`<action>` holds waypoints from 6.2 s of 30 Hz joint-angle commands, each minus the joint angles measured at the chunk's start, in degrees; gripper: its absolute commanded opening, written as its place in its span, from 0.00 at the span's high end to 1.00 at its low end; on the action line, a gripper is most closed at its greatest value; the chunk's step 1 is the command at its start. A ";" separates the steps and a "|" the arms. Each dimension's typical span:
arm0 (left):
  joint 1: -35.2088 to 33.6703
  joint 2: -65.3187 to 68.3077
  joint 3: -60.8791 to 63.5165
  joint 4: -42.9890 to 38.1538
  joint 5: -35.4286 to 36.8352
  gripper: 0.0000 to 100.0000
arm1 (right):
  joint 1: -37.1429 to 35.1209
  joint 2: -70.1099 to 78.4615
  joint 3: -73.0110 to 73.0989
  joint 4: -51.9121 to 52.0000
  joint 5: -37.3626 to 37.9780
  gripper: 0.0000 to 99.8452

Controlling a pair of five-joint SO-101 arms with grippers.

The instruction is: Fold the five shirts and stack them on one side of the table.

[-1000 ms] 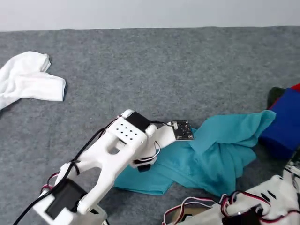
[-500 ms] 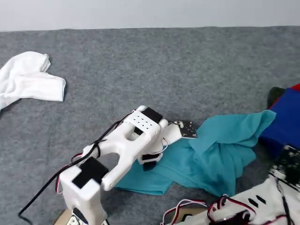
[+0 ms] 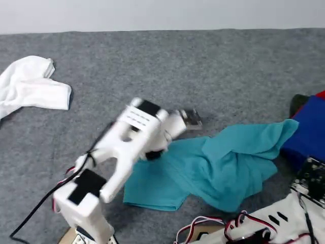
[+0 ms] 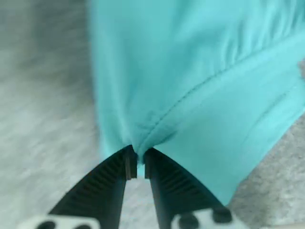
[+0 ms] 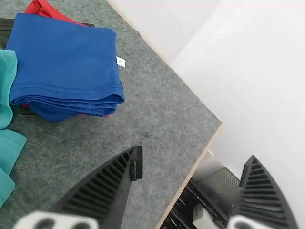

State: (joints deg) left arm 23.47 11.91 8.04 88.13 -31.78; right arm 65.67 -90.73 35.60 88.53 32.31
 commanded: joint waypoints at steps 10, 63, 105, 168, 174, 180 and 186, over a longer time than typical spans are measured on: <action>-24.09 -6.24 -12.53 1.85 -0.18 1.00 | 0.48 -0.13 -2.46 0.31 0.62 0.68; 2.29 -19.96 16.57 1.67 2.73 0.82 | 0.57 -0.22 -2.55 4.44 0.53 0.68; -22.24 -1.93 -13.49 5.19 -0.18 1.00 | 0.31 -0.13 -2.37 5.23 3.43 0.68; -20.13 -9.58 18.07 -14.42 -7.65 0.82 | 0.57 -0.22 -2.37 9.19 2.99 0.68; -20.57 -9.58 18.51 -14.68 -8.62 0.82 | 0.57 -0.22 -2.37 9.19 2.99 0.68; -20.22 -5.89 19.12 -19.52 -8.62 0.82 | 0.57 -0.22 -2.37 9.19 2.99 0.68; -20.66 0.00 12.09 -15.91 -8.44 0.82 | 0.57 -0.22 -2.37 9.19 2.99 0.68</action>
State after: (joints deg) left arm 2.99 10.77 24.40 71.25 -39.96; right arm 65.67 -90.73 35.60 97.32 35.30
